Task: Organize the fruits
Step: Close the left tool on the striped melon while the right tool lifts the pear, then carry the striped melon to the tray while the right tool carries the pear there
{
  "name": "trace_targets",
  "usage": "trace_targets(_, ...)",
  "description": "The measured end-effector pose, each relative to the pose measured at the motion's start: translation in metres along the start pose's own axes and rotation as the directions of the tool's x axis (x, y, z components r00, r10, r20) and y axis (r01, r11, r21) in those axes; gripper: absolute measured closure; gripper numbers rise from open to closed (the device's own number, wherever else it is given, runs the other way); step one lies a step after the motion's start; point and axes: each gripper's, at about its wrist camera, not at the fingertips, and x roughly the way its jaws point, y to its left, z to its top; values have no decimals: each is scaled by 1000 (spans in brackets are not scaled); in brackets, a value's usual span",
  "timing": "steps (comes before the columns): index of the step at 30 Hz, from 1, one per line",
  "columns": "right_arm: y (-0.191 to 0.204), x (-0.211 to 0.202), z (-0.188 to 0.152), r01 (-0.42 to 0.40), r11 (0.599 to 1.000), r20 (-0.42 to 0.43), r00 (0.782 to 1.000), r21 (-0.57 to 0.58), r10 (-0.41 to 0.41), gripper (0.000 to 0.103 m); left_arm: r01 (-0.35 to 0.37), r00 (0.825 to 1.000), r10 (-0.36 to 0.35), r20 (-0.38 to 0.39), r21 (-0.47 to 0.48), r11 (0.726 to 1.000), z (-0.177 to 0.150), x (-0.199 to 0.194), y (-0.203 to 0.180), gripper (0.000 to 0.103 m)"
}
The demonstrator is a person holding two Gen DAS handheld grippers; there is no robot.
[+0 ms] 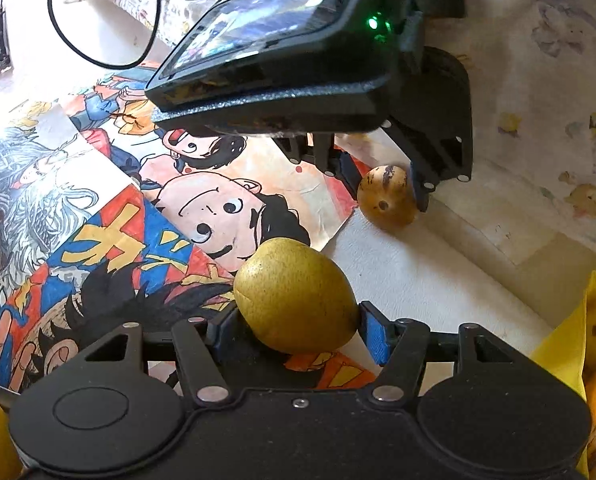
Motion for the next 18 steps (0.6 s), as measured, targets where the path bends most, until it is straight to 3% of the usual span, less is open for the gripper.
trace_targets(6, -2, -3, -3, 7, 998, -1, 1000, 56, -7, 39, -14, 1000, 14, -7, -58, 998, -3, -6, -4, 53)
trace_targets(10, -7, -5, -4, 5, 994, -12, 1000, 109, -3, 40, 39, 999, -41, -8, -195, 980, 1, -19, 3, 53)
trace_targets(15, -10, -9, -4, 0, 984, -35, 999, 180, 6, 40, 116, 993, -115, 26, -401, 909, 6, -38, 5, 53)
trace_targets(18, -10, -11, -6, -1, 974, -39, 999, 226, 10, 40, 132, 991, -132, 37, -528, 839, 3, -45, 5, 53)
